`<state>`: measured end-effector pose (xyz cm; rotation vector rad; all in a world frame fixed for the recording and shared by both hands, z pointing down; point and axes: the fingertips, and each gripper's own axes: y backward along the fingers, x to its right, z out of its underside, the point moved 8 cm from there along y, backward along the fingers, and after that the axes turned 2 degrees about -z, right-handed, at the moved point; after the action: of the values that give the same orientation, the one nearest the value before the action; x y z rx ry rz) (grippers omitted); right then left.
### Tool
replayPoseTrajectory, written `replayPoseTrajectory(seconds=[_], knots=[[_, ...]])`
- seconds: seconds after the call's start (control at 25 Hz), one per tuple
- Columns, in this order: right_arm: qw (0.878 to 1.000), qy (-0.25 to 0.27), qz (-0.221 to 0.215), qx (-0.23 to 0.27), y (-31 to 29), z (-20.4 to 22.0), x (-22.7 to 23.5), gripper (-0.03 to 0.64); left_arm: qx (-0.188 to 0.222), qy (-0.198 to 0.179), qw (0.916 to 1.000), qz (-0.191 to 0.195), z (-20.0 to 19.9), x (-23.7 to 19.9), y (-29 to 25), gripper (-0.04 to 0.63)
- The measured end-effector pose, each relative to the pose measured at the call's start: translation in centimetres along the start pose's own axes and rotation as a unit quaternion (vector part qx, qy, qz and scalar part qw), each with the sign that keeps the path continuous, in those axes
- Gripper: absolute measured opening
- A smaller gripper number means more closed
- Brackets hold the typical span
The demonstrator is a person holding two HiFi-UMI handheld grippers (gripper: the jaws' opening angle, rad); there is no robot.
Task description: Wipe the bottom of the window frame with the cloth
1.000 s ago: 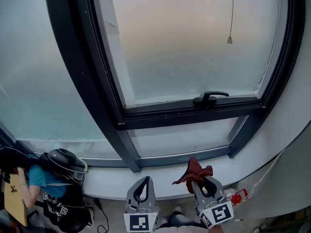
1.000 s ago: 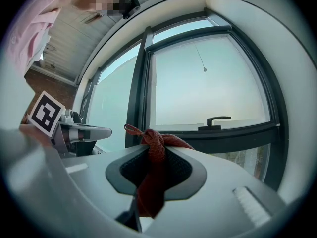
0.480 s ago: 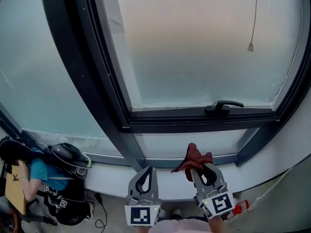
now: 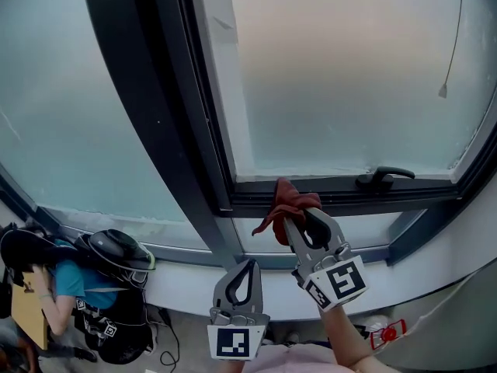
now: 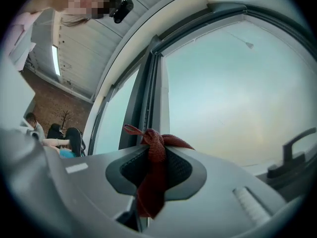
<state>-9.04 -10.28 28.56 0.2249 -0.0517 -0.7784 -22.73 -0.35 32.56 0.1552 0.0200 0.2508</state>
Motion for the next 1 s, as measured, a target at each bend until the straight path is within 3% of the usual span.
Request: replayPoseTrajectory(seconds=[0.12, 0.32, 0.52, 0.76, 1.0], knots=[[1.0, -0.001, -0.011, -0.013, -5.4, -0.2, -0.1, 0.081, -0.008, 0.011, 0.9999, 0.003, 0.0, -2.1, -0.5, -0.002], [0.998, -0.011, 0.004, -0.06, -11.2, 3.2, -0.3, 0.081, -0.01, 0.014, 0.9998, 0.005, 0.3, -5.3, -1.2, -0.002], [0.993, 0.026, 0.014, -0.118, -13.4, 5.1, -0.8, 0.081, -0.003, 0.016, 0.9998, 0.01, 0.5, -7.3, -2.1, -0.002], [0.974, 0.071, 0.014, -0.215, -15.5, 5.6, -1.5, 0.08, -0.005, 0.029, 0.9994, 0.018, 0.9, -8.3, -3.1, -0.002], [0.969, 0.084, 0.019, -0.229, -15.7, 5.8, -1.7, 0.078, -0.012, 0.031, 0.9991, 0.027, 1.2, -8.9, -3.7, -0.002]])
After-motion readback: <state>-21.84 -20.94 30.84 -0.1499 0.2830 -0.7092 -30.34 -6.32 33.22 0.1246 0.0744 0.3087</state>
